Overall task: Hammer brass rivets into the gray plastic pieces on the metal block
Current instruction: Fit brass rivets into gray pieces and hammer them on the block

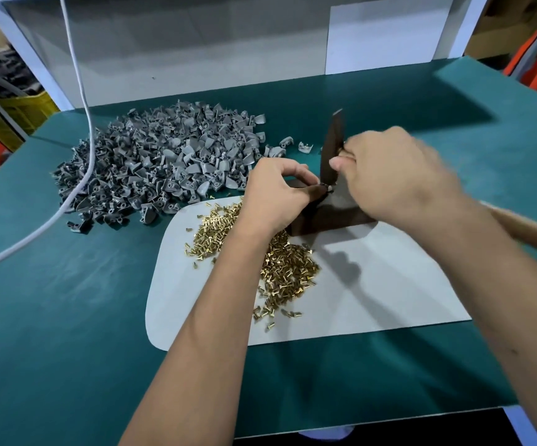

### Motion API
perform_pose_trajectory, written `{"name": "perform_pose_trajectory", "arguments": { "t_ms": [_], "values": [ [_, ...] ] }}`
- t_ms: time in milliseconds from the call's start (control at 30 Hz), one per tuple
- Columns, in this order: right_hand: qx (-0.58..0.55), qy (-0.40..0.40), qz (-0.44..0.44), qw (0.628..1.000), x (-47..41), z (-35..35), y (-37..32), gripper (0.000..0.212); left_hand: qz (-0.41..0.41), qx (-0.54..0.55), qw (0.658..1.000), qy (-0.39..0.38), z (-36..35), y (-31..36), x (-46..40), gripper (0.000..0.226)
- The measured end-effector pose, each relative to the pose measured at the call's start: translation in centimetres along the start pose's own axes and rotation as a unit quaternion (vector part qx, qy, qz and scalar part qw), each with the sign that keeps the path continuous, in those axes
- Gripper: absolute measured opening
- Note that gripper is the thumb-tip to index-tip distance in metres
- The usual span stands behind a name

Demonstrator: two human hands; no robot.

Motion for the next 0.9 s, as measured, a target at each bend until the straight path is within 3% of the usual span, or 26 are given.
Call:
{"name": "perform_pose_trajectory", "arguments": {
  "t_ms": [133,267,333,433,533,600,733,900],
  "values": [
    [-0.067,0.148,-0.004,0.987,-0.1,0.8,0.0,0.03,0.007,-0.012,1.0,0.007,0.1,-0.3,-0.1,0.015],
    [0.003,0.006,-0.017,1.0,0.2,-0.2,0.1,0.027,-0.006,-0.021,1.0,0.004,0.1,-0.1,-0.1,0.014],
    [-0.002,0.021,-0.026,0.999,-0.3,0.6,0.3,0.028,0.001,-0.018,1.0,0.009,0.1,-0.3,-0.1,0.011],
    [-0.059,0.143,-0.023,0.988,-0.3,0.9,0.2,0.031,0.004,-0.017,1.0,0.012,0.1,-0.4,-0.2,0.011],
    [0.001,0.025,-0.003,1.0,0.0,-0.6,-0.1,0.028,-0.005,-0.018,1.0,0.011,0.1,-0.3,-0.2,0.016],
    [0.005,0.001,-0.013,1.0,-0.4,0.0,0.1,0.027,-0.001,-0.008,1.0,0.007,0.1,-0.3,-0.2,0.014],
    [-0.053,0.144,-0.017,0.988,-0.3,1.1,0.0,0.032,0.011,-0.005,1.0,0.005,0.1,-0.4,-0.2,0.012],
    [-0.006,-0.003,-0.042,0.999,0.2,0.0,0.1,0.025,0.001,-0.006,1.0,0.003,0.1,-0.2,-0.1,0.013]
  ]
}}
Point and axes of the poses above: each hand's wrist, its own x-axis away from the middle knuckle, its own z-axis out of the back of the hand, y = z × x, the point moved 1 cm from there along -x, towards the middle knuckle, and after that the axes turned 7 degrees about -y, right-handed, at the moved point
